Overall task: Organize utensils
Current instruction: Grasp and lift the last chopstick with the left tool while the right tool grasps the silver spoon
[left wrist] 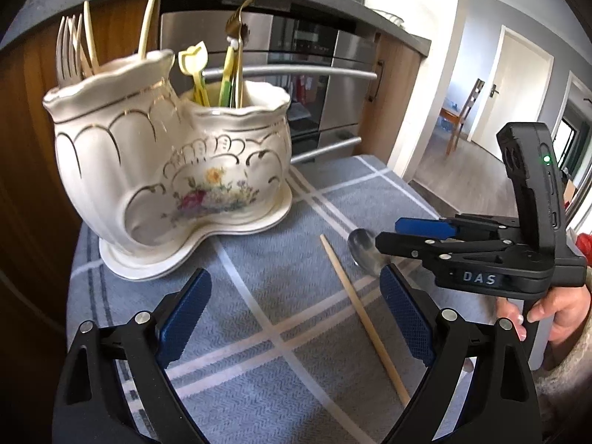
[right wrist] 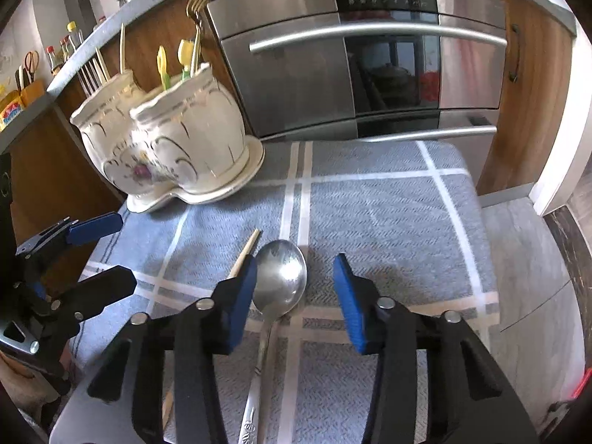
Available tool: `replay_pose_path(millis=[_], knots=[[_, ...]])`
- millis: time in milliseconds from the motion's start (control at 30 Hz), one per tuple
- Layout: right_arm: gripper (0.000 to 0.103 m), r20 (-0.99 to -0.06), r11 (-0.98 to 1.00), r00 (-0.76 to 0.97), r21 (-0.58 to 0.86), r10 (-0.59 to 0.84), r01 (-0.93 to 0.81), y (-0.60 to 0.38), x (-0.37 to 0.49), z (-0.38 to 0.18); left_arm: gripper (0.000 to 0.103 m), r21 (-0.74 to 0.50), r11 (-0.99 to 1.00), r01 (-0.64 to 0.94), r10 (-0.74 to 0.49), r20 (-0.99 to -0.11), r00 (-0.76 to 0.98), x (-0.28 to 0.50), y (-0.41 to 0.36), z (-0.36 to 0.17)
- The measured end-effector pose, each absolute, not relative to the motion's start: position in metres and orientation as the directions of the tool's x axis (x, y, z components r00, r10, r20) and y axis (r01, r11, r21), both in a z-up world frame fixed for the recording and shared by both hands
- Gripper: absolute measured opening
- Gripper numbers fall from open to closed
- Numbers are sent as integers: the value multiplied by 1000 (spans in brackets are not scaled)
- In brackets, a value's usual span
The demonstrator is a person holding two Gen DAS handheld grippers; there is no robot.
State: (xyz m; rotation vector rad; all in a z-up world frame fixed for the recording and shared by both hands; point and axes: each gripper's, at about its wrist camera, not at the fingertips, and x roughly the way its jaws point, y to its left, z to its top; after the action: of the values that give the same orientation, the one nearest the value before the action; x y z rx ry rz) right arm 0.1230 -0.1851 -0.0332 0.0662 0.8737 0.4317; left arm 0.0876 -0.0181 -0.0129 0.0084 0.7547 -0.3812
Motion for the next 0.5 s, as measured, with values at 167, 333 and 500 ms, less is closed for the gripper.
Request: replay_pose_path(millis=[167, 333, 500], knots=[[41, -743, 915, 553, 206, 377, -347, -176, 129, -38, 92, -138, 928, 346, -344, -674, 654, 88, -18, -14], [41, -760, 922, 553, 157, 342, -354, -167, 132, -43, 92, -128, 926, 354, -343, -674, 654, 85, -20, -14], [26, -767, 923, 568, 83, 300, -376, -156, 128, -44, 92, -130, 930, 344, -336, -678, 654, 85, -17, -16]])
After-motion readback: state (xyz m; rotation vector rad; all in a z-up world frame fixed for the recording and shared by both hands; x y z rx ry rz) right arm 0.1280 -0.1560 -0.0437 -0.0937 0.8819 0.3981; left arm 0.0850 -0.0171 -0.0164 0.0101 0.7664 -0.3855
